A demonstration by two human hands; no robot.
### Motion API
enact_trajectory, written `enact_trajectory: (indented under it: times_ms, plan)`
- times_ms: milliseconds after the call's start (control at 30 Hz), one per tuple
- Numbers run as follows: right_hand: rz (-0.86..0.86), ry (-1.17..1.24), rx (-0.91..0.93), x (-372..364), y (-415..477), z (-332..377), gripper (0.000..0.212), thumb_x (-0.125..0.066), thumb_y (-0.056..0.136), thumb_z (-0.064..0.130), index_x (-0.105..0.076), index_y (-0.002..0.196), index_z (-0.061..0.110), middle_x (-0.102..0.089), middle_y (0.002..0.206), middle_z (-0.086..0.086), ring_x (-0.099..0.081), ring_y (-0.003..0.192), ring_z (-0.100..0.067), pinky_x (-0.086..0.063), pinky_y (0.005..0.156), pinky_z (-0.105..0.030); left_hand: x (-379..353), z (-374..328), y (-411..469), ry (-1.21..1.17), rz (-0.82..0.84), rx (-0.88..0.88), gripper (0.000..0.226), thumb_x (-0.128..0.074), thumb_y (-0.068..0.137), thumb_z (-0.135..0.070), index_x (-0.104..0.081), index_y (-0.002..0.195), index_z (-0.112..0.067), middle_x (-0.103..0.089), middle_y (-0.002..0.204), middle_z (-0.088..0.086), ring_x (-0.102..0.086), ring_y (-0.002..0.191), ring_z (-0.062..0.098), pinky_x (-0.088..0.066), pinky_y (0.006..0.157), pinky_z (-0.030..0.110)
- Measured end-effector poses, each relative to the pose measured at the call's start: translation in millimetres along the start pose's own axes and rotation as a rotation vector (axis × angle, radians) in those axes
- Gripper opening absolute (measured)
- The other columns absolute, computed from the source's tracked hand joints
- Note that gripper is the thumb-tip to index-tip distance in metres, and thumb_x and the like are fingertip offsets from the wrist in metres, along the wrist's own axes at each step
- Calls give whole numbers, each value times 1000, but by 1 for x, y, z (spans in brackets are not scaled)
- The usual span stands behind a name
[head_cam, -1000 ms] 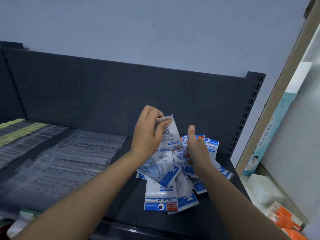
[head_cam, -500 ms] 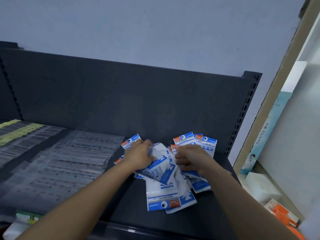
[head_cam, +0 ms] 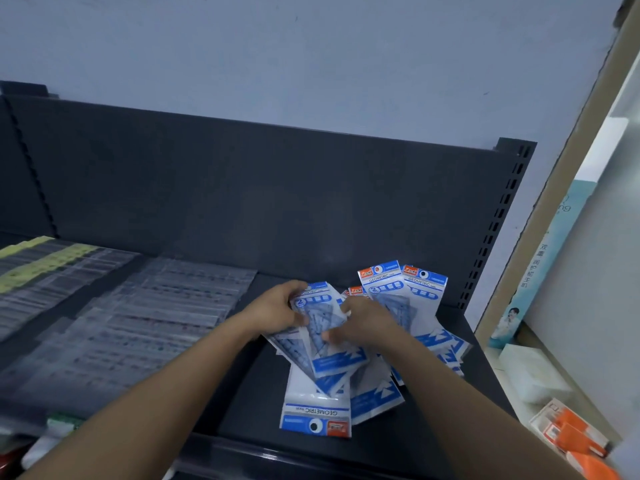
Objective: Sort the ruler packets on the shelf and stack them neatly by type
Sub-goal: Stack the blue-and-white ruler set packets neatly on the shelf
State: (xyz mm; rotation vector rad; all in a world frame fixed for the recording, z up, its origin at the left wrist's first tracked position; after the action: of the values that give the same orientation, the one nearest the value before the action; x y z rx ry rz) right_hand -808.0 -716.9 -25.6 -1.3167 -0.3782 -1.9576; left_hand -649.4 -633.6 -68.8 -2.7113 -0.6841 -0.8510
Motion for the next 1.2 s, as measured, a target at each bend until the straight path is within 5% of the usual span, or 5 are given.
enact_trajectory:
  times_ms: [167, 300, 767, 1067, 1200]
  plan:
    - [-131, 178, -56, 8, 4, -7, 31, -68, 83, 13, -63, 111, 1, -65, 114, -14, -61, 106, -26, -50, 87, -33, 11, -7, -10, 465, 271, 60, 122, -87, 56, -50, -13, 152, -33, -27, 152, 3, -19, 143, 24, -22, 117, 38]
    - [-272, 429, -79, 14, 6, -19, 8, -61, 89, 11, -62, 97, 9, -64, 105, -6, -61, 101, -23, -51, 88, -36, 13, -18, -12, 578, 183, 2, 100, -87, 62, -46, -32, 143, -28, -42, 133, -1, -30, 132, 22, -28, 112, 38]
    - [-379, 795, 56, 43, -6, -29, 16, -51, 94, 13, -53, 78, 12, -58, 71, -4, -55, 62, -18, -44, 55, -25, 35, -57, -2, -337, -82, -234, 36, -75, 69, 15, -58, 82, -13, -57, 63, 2, -56, 54, 12, -49, 56, 24]
    - [-79, 901, 159, 39, -13, -26, 19, -71, 86, 26, -65, 94, 10, -74, 91, -10, -73, 82, -29, -58, 77, -43, 9, -85, 2, -244, -217, -326, 27, -78, 71, 2, -60, 74, -18, -64, 74, 1, -57, 69, 17, -53, 73, 44]
    - [-382, 696, 80, 46, -9, -47, 10, -71, 84, 11, -63, 84, 15, -69, 87, -8, -68, 82, -29, -56, 74, -41, -1, -95, -1, 11, -418, -395, 37, -80, 69, -11, -56, 92, -27, -54, 94, -9, -53, 89, 12, -46, 84, 30]
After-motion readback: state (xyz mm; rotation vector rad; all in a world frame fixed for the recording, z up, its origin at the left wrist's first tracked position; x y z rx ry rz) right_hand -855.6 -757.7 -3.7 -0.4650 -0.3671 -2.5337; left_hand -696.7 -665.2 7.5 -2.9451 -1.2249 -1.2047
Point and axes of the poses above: each hand's wrist, its own y-axis towards the middle knuckle, its own x-axis out of the back of the hand, z = x × y, the point moved 3 cm from there along y, towards the middle knuckle
